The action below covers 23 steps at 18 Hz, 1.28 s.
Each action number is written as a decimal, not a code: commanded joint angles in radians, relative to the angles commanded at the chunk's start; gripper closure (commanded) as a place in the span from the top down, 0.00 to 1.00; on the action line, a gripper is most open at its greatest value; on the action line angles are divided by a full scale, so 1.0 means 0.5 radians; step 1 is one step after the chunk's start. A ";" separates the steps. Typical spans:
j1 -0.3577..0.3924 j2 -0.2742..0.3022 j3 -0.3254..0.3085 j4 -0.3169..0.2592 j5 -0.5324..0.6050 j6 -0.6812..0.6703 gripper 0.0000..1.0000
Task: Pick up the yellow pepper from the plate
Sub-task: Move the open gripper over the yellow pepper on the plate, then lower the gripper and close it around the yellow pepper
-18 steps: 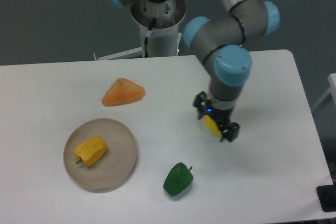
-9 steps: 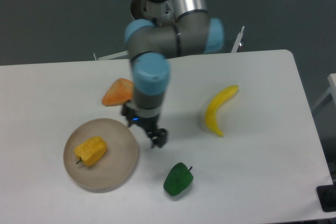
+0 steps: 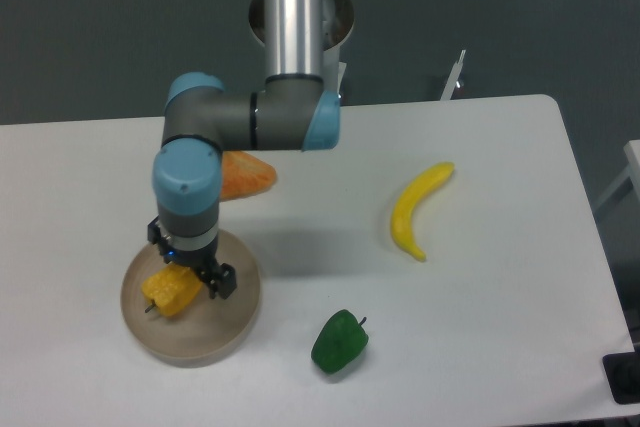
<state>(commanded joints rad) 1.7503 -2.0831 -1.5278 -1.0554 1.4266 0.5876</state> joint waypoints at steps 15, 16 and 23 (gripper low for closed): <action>-0.037 -0.012 0.012 -0.015 -0.003 -0.009 0.00; -0.037 0.000 0.018 -0.024 0.000 -0.009 0.00; 0.165 0.132 0.132 -0.031 0.015 0.131 0.00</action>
<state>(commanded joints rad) 1.8330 -2.0174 -1.4619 -1.0707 1.4343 0.6532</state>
